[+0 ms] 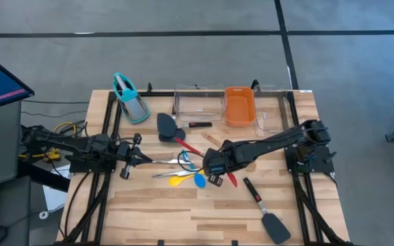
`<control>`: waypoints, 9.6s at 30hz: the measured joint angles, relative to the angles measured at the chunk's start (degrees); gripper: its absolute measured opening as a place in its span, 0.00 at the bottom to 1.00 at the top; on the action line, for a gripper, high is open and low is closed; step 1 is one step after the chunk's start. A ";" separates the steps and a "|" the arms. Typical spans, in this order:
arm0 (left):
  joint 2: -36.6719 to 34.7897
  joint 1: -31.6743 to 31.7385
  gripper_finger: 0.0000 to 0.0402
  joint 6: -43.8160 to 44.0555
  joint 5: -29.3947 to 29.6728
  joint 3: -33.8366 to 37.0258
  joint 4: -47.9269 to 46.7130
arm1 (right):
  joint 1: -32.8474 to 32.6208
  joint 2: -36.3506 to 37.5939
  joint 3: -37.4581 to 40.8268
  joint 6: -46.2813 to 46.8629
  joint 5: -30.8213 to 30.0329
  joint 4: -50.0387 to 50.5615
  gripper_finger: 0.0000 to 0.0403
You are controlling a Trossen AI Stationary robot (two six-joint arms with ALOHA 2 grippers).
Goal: Pick & Place Kitchen Items
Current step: Put the red slotted spatula in the right transparent bin, then put the flat spatula in the left transparent bin
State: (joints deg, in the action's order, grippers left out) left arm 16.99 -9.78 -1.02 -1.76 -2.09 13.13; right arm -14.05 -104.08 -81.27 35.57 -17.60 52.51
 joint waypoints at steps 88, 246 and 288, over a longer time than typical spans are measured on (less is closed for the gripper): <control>-0.01 0.02 0.01 -0.20 0.00 0.00 1.55 | 49.45 33.39 46.00 3.61 -33.03 -12.90 0.10; 1.14 0.00 0.01 -0.20 0.00 0.00 6.59 | -22.45 11.55 16.27 50.74 15.70 -4.92 0.00; 1.46 0.01 0.01 -3.14 0.07 0.00 7.71 | -35.01 0.09 16.34 72.08 20.58 1.18 0.48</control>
State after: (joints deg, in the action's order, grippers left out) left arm 18.45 -9.77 -4.15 -1.69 -2.09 20.83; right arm -49.06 -103.99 -64.93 107.66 2.98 53.70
